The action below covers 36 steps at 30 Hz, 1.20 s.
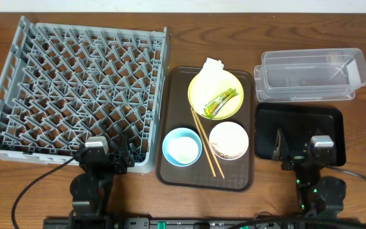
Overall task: Sort waste into correct bins and load items into the dishwasher
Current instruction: 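Move the right gripper to the white napkin on the yellow plate and grasp it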
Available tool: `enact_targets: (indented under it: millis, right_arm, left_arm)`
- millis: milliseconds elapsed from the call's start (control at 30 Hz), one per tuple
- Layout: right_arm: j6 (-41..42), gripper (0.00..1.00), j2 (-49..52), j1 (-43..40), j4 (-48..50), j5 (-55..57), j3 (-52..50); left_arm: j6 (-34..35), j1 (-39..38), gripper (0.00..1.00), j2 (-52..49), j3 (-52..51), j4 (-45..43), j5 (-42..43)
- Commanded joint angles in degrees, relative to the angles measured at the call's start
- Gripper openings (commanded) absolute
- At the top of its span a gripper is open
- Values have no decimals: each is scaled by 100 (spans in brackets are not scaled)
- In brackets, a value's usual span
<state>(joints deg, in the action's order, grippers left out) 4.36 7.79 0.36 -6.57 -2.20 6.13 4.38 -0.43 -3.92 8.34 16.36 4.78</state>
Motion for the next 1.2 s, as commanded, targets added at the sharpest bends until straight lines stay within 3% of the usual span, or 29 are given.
enact_targets:
  millis: [0, 233, 500, 733, 900, 1167]
  right_arm:
    - [142, 99, 732, 37, -153, -63, 789]
    - [184, 99, 3224, 48, -988, -658, 2660]
    - [184, 99, 5337, 44, -2155, -1180, 4441]
    - [319, 96, 5991, 52, -1451, -2594, 4570]
    - [699, 88, 6269, 509, -1263, -2124, 4605]
    - [1207, 88, 7016, 1945, -1711, -269, 5460]
  left_arm:
    - [105, 24, 93, -415, 833, 452, 79]
    - [105, 24, 93, -2039, 2258, 2017, 81]
    - [190, 24, 94, -3585, 3425, 3003, 229]
    - [188, 24, 93, -3941, 3615, 3095, 227]
    - [188, 24, 93, -3943, 3615, 3088, 227]
    - [190, 24, 94, -3943, 3615, 3093, 229]
